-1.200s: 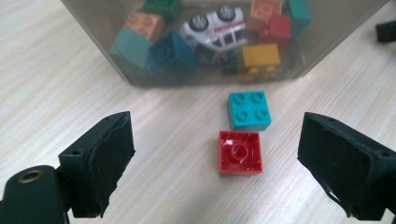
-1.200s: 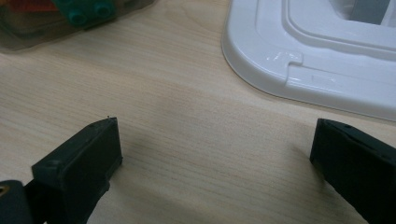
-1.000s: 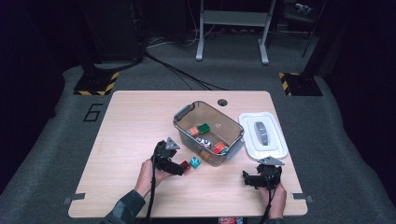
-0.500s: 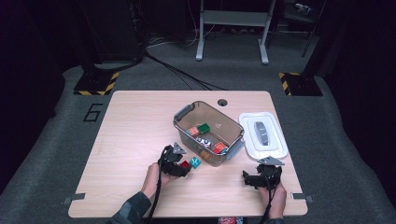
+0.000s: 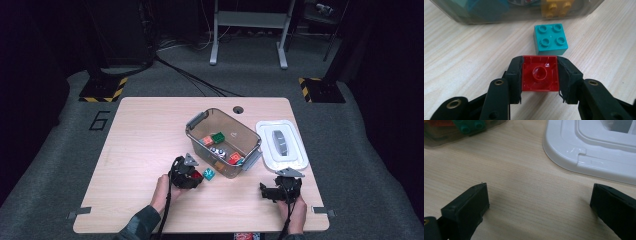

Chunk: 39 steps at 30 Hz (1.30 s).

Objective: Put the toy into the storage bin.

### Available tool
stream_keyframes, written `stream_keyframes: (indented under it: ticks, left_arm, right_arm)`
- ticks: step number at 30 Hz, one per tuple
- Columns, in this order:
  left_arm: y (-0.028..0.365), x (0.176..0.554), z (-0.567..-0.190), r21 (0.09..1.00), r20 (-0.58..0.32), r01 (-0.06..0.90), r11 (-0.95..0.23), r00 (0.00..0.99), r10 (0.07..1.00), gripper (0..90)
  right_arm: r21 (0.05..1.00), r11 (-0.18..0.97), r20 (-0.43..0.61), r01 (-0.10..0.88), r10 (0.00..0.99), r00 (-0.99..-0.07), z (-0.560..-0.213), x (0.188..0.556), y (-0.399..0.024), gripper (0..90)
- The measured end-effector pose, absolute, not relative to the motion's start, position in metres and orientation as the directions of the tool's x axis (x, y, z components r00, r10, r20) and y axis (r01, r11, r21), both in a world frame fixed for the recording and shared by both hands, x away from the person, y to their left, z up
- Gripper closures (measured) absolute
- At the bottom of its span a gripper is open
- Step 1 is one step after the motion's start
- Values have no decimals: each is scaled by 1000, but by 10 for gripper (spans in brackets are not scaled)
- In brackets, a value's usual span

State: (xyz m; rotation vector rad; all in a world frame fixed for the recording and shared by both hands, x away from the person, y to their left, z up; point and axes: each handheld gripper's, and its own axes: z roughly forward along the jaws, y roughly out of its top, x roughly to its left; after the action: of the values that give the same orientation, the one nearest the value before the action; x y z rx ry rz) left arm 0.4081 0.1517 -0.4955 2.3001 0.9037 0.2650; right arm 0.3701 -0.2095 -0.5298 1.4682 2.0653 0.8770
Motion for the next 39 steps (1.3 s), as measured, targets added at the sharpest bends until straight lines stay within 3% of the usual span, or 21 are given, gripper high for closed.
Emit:
stream_keyframes:
  ticks: [23, 39]
  left_arm:
    - [184, 414, -425, 719, -5, 486, -497, 718, 696, 587]
    - [183, 427, -377, 772, 38, 425, -472, 711, 702, 587]
  right_arm:
    - [721, 229, -3, 654, 945, -328, -530, 370, -210, 15]
    - [721, 229, -2, 654, 945, -328, -530, 370, -210, 15]
